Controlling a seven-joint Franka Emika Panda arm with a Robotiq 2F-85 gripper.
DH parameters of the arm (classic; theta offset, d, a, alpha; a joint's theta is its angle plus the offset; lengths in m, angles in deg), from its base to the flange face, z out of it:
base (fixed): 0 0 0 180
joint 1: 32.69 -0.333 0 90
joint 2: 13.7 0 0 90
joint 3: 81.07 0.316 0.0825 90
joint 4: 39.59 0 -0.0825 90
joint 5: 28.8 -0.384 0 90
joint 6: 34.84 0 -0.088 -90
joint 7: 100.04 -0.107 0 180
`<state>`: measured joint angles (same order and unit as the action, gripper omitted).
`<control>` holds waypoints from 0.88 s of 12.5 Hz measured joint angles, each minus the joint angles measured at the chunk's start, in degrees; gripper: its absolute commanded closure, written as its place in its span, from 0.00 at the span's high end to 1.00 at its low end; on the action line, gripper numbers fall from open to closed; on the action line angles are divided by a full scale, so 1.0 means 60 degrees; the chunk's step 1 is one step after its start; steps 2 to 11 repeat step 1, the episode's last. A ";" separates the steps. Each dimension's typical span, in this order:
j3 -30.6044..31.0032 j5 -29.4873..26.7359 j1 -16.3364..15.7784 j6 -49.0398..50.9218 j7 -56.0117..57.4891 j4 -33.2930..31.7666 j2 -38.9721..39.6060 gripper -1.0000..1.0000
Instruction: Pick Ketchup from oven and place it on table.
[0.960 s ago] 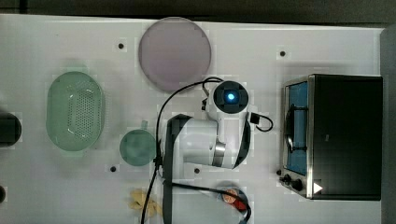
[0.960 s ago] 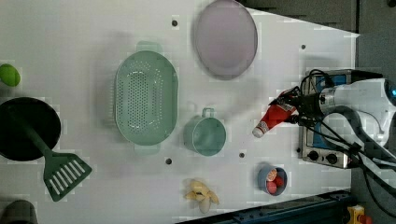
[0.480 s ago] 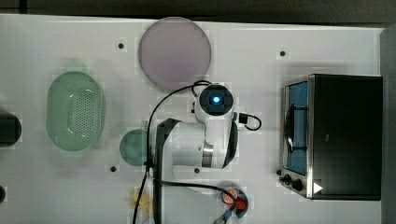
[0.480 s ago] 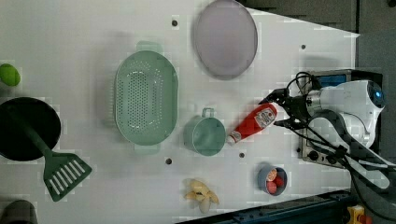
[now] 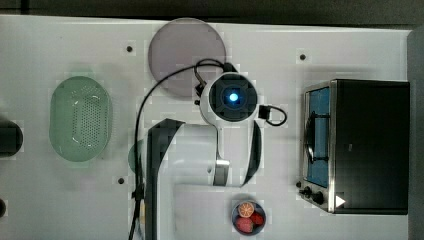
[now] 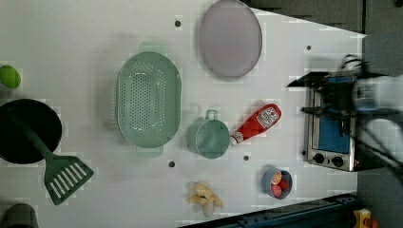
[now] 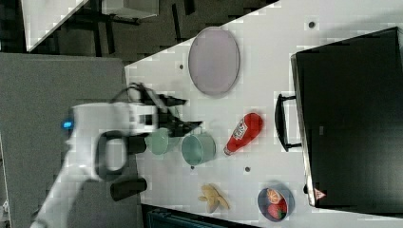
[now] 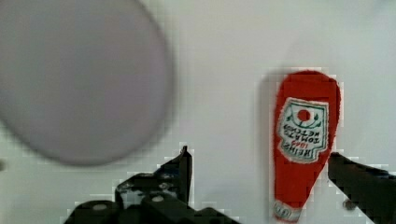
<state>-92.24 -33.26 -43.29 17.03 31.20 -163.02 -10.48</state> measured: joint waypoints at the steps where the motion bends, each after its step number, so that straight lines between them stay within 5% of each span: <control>1: 0.0009 0.0073 0.0031 0.0592 -0.0002 0.0504 -0.0419 1.00; 11: 0.0009 0.0073 0.0031 0.0592 -0.0002 0.0504 -0.0419 1.00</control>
